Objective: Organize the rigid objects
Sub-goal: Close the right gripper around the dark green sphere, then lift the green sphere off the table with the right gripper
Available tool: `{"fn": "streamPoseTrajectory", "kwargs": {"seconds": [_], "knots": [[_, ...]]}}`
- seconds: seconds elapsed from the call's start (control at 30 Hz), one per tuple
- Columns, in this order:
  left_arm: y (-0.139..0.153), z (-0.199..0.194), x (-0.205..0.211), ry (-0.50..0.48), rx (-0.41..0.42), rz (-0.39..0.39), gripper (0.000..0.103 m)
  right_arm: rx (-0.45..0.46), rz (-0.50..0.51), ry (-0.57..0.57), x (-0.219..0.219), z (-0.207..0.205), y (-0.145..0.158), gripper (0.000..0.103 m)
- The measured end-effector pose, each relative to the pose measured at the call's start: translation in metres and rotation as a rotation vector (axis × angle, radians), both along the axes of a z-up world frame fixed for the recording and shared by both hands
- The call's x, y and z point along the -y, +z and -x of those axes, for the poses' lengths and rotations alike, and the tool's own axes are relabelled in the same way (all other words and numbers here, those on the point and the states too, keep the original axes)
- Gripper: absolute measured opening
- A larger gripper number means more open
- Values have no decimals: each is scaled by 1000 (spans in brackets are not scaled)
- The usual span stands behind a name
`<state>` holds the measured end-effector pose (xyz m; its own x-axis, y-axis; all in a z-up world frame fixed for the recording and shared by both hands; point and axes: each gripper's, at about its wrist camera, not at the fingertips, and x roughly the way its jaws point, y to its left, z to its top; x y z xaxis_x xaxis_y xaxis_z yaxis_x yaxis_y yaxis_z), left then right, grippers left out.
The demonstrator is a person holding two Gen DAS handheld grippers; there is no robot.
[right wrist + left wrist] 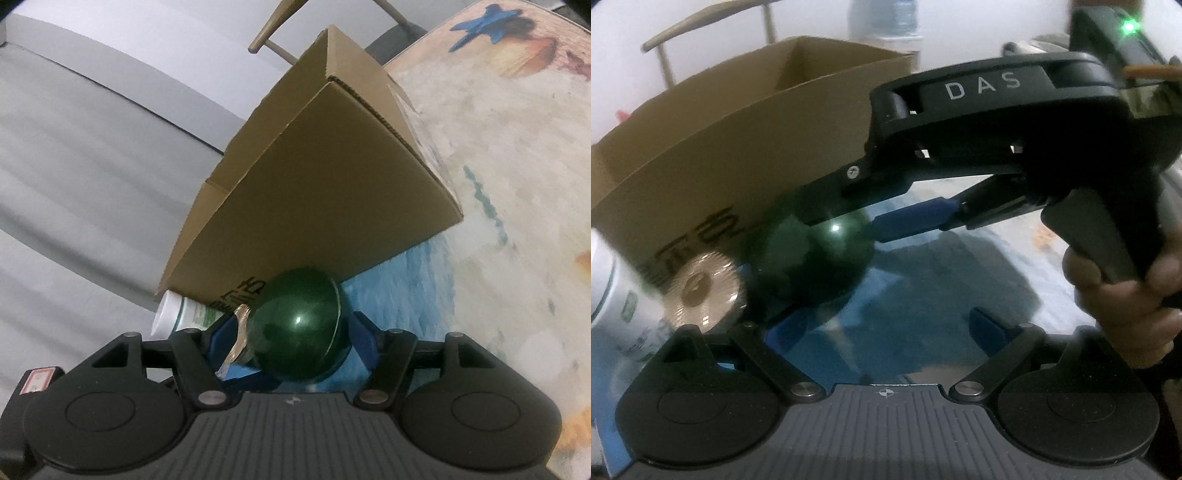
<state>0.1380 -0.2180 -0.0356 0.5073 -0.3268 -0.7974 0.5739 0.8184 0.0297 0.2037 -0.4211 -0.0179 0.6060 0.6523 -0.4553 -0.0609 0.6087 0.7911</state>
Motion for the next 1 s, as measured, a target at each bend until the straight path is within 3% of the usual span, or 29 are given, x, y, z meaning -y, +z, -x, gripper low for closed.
{"fn": "streamPoseTrajectory", "kwargs": {"seconds": [0.13,0.37,0.73,1.0], "knots": [[1,8,8,-42,10,1,96,9,-19,-44,15,18,2,70],[2,12,5,15,45,-38,96,0,8,-99,30,9,3,70],[-2,9,9,56,61,-69,97,14,128,59,12,-49,8,70],[-3,19,17,18,77,-70,98,21,90,157,9,-55,0,73]]}}
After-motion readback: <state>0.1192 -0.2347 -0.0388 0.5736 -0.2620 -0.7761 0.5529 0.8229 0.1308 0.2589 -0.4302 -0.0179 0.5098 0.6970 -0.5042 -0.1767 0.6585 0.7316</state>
